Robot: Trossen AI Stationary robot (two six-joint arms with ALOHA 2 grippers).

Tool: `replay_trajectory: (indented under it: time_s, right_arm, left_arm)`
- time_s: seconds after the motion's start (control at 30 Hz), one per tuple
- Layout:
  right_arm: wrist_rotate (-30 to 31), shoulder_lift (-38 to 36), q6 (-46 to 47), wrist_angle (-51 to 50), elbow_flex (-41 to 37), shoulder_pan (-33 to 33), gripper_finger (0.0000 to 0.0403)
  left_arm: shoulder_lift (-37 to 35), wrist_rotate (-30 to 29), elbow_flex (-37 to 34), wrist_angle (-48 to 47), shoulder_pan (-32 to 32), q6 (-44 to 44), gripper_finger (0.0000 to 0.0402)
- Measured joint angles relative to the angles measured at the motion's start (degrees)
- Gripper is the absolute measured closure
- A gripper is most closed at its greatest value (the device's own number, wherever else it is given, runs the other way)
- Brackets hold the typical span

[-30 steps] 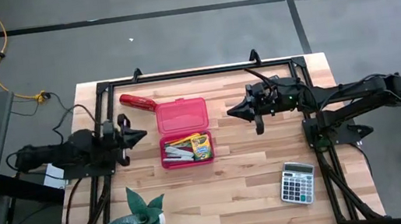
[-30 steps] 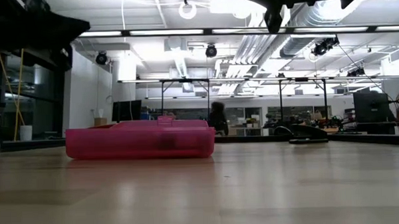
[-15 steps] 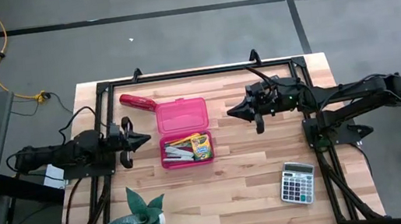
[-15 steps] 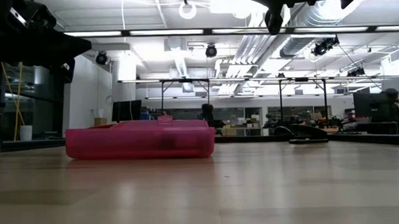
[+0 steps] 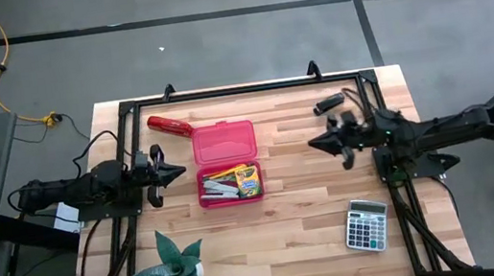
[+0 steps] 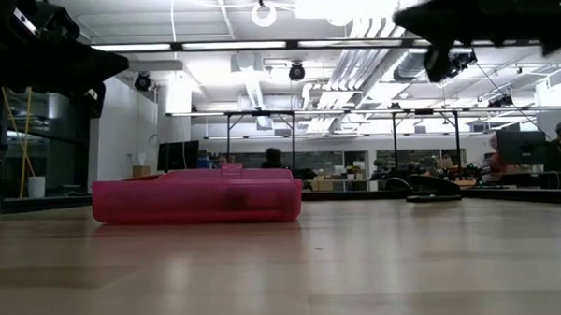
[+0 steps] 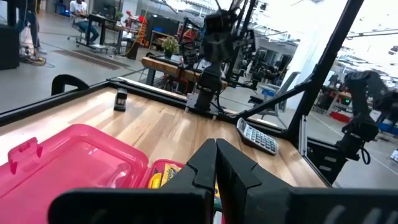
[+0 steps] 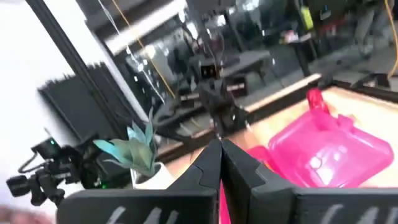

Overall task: Pack school essentials
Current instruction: Return to Home Position

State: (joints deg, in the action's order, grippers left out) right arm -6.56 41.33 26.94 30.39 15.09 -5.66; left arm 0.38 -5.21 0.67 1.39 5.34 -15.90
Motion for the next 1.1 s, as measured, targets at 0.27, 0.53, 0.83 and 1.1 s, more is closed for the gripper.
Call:
replay_trajectory:
  time_s: [0.27,0.53,0.83,1.1]
  right_arm:
    - [-2.45,-16.35,-0.25,5.87,-14.02,-1.87,0.0403]
    - [-1.55,-28.36,-10.01,-16.22,-14.52,-1.43,0.0403]
    - [6.56,-33.99,-11.01,-30.1,-14.36,-1.43,0.0403]
    - [6.27,-33.01,-15.2,-30.18,-14.36,-1.43,0.0403]
  left_arm:
    - [0.02,-0.02,0.0,-0.04,0.0,0.02,0.0401]
    - [0.04,0.0,0.0,-0.07,-0.02,0.01,0.0401]
    - [0.04,-0.02,0.0,-0.05,-0.02,0.01,0.0401]
    - [0.04,-0.04,0.0,-0.07,-0.02,0.01,0.0401]
